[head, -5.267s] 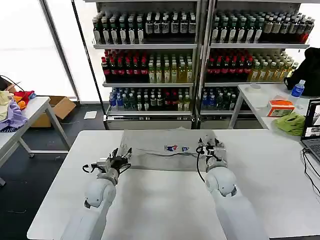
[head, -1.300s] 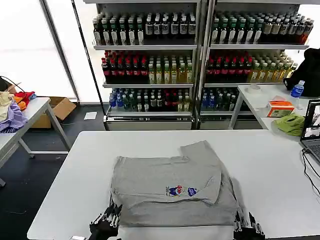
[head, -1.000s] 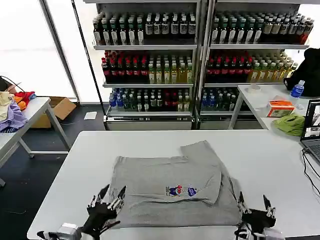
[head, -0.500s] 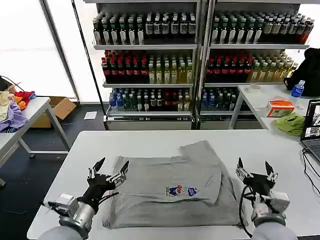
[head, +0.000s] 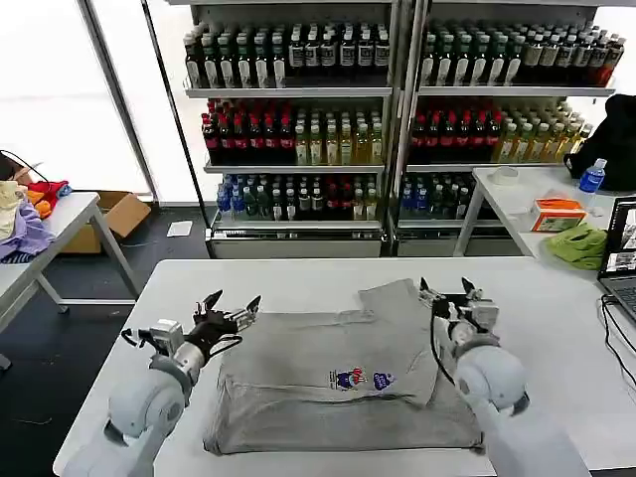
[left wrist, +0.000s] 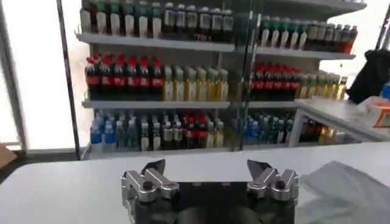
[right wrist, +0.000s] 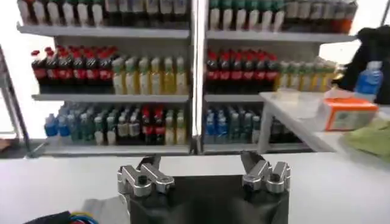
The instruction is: Fold and organize the clothes.
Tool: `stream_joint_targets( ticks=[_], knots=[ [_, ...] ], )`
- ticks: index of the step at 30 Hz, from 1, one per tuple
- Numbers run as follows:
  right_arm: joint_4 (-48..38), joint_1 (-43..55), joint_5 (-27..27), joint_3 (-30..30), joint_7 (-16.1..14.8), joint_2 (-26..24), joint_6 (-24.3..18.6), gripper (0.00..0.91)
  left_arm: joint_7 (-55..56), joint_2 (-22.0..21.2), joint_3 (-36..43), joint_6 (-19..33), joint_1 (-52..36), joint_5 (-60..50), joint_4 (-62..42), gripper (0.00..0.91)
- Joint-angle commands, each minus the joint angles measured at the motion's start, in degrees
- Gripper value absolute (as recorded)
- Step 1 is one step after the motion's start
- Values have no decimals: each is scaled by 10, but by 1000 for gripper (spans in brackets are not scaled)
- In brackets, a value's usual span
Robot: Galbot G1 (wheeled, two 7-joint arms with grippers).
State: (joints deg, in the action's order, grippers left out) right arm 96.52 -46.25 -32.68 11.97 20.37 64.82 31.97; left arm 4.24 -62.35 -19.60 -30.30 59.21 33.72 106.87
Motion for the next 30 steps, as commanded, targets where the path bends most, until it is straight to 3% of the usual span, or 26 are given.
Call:
stream_joint_targets(
  ticks=[1,11,30],
  knots=[
    [-137,118,-14,-74,-26,2,13,907,-6,13,37,-11,-81,25,-117,907],
    [-206,134,-34,-110,-58,4,11,907,-9,17,40,-10,-75,21,-136,907],
    [-215,150,-47,-89,-59,18,12,907,-13,8,27,-7,-60,-4,-153,907]
  ],
)
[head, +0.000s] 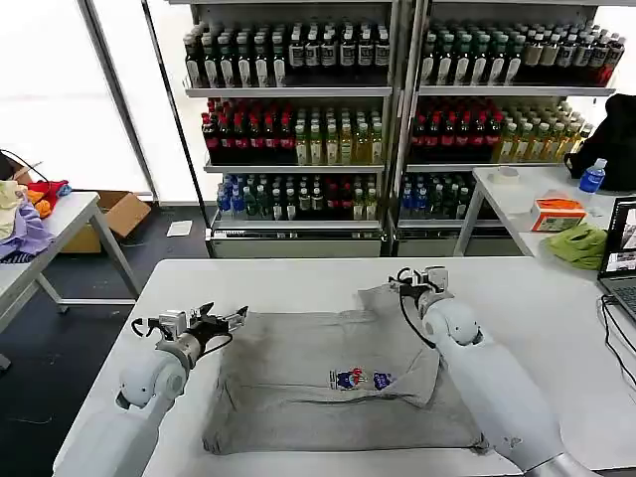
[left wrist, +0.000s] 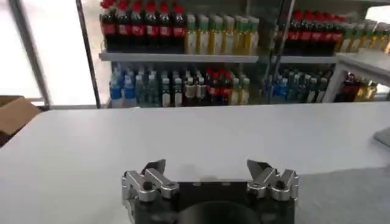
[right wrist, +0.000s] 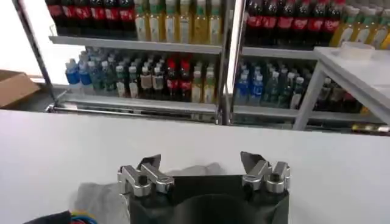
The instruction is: Fold and organize the clothes.
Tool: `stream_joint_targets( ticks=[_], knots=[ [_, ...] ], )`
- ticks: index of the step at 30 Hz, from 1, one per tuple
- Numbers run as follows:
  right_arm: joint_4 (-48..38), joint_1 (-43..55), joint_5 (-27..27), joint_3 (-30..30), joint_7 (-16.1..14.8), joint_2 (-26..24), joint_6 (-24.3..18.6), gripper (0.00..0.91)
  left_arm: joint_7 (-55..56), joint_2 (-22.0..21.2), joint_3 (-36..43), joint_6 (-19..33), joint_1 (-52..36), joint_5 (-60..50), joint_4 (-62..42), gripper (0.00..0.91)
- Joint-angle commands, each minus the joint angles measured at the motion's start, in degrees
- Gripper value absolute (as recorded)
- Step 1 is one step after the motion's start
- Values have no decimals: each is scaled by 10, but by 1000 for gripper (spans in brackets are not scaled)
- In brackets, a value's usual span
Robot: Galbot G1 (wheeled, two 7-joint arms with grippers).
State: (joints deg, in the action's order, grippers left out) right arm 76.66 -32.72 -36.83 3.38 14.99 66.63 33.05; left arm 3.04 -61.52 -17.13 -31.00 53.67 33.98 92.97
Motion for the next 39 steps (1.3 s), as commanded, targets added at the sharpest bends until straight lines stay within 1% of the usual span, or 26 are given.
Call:
stream_joint_targets(
  ticks=[1,5,13,23,24,25,26,27,28,29,32,39],
  knots=[
    [-17,12,-4,-2,-4,2,1,907,-1,-1,3,0,-4,-8,-14,907],
    [-13,2,-3,0,-3,2,1,907,-4,-3,12,1,-4,-17,-19,907],
    [-32,0,1,4,-2,15,1,907,-5,-16,31,1,-24,-30,-50,907],
    [-40,-9,2,10,-2,21,1,907,-5,-30,32,0,-26,-36,-66,907],
    [-42,-10,2,11,-2,22,1,907,-5,-30,31,-1,-25,-36,-64,826],
    [-43,-10,1,11,-2,23,1,856,-5,-31,31,-1,-24,-36,-64,695],
    [-46,-11,2,10,-1,25,1,715,-5,-31,32,-1,-23,-36,-64,262],
    [-47,-12,2,11,0,26,1,403,-5,-31,32,-1,-22,-37,-65,30],
    [-47,-14,2,12,2,28,0,0,-5,-31,32,-1,-21,-38,-65,10],
    [-44,-17,2,15,7,31,-2,0,-6,-31,31,-1,-19,-38,-63,0],
    [-33,-25,0,17,10,34,-4,0,-8,-29,30,-1,-11,-39,-53,10],
    [-18,-37,-6,27,10,33,-1,0,-14,-29,32,-1,0,-51,-41,0]
  ],
)
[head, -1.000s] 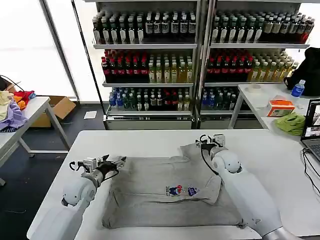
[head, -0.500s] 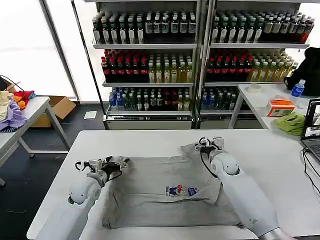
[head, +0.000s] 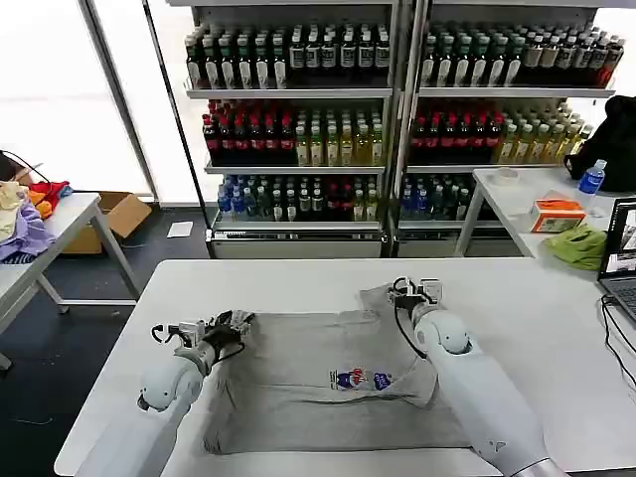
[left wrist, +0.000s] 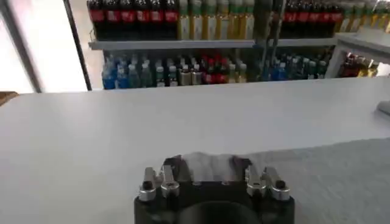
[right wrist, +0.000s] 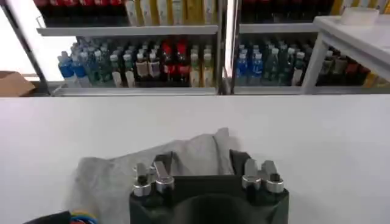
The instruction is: Fold and organize the clothes.
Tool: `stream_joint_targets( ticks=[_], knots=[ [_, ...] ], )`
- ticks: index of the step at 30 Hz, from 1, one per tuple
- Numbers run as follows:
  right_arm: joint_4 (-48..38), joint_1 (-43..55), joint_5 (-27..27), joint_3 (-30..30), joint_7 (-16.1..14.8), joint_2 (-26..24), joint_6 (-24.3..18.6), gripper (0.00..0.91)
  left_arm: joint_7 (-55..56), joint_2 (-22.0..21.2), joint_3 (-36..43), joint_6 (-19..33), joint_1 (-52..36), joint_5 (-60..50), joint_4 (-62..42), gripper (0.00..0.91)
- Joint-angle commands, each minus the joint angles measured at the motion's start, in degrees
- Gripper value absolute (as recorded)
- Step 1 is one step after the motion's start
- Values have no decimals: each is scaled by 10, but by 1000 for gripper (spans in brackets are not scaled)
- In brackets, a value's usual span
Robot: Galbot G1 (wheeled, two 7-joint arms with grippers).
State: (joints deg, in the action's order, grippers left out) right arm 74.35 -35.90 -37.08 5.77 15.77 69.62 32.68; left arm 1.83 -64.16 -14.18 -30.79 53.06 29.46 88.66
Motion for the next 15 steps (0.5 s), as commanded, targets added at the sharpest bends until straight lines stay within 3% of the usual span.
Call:
stream_joint_targets(
  ticks=[1,15],
  knots=[
    [8,-8,-4,5,2,2,2,0,-2,-3,2,-2,7,-6,3,0],
    [93,-56,-14,33,9,-5,4,0,-7,-20,-13,48,13,-6,10,0]
  ],
)
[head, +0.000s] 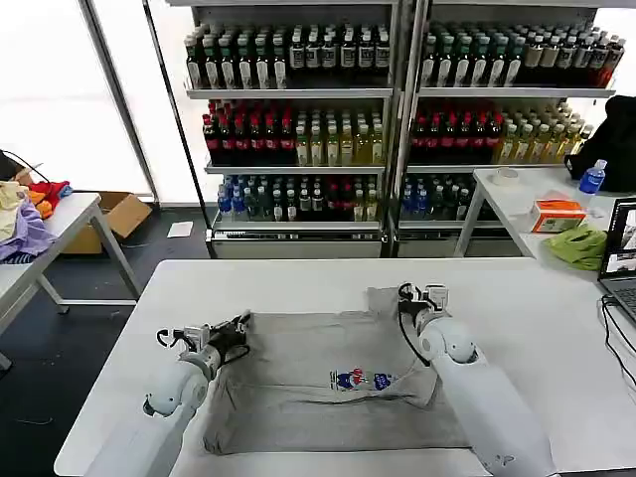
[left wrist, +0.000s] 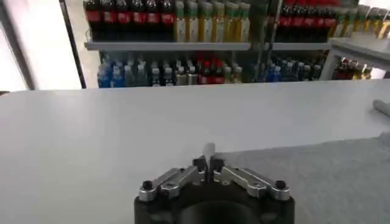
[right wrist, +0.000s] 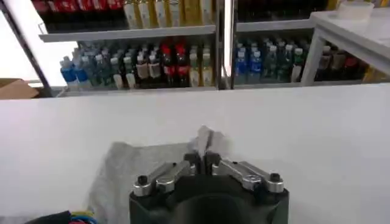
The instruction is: Fold and organize the clothes.
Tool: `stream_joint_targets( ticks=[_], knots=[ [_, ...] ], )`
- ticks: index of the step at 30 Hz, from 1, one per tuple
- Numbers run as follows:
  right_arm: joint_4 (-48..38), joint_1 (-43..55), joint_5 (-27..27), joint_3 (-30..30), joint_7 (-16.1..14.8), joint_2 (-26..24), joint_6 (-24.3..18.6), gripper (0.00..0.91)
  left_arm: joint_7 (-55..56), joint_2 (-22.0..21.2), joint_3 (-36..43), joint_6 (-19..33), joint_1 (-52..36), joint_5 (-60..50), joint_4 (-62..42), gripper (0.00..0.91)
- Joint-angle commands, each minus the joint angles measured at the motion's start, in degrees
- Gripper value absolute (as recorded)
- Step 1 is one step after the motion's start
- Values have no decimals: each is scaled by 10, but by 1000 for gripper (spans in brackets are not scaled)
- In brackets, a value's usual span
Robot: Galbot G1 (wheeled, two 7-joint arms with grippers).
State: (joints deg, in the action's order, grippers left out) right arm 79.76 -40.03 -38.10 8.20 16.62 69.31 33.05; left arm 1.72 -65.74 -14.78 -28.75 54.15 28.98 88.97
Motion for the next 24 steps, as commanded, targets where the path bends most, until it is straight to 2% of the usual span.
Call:
stream_joint_targets(
  ticks=[1,4,7,14,20,24],
  knots=[
    [47,-17,-4,15,5,-1,0,0,-7,-8,-10,32,2,-1,9,0],
    [72,-22,3,31,13,1,-4,0,-5,-6,-14,52,8,-5,28,0],
    [95,-29,36,45,-1,-3,-16,0,0,-5,-23,61,15,-21,61,0],
    [158,-56,25,67,0,-13,-15,0,-2,6,-39,59,63,-24,135,0],
    [251,-127,23,82,18,-17,-9,0,-2,22,-59,59,114,-26,172,0],
    [321,-223,42,114,18,-6,-13,0,-3,29,-66,60,161,-39,202,0]
  ],
)
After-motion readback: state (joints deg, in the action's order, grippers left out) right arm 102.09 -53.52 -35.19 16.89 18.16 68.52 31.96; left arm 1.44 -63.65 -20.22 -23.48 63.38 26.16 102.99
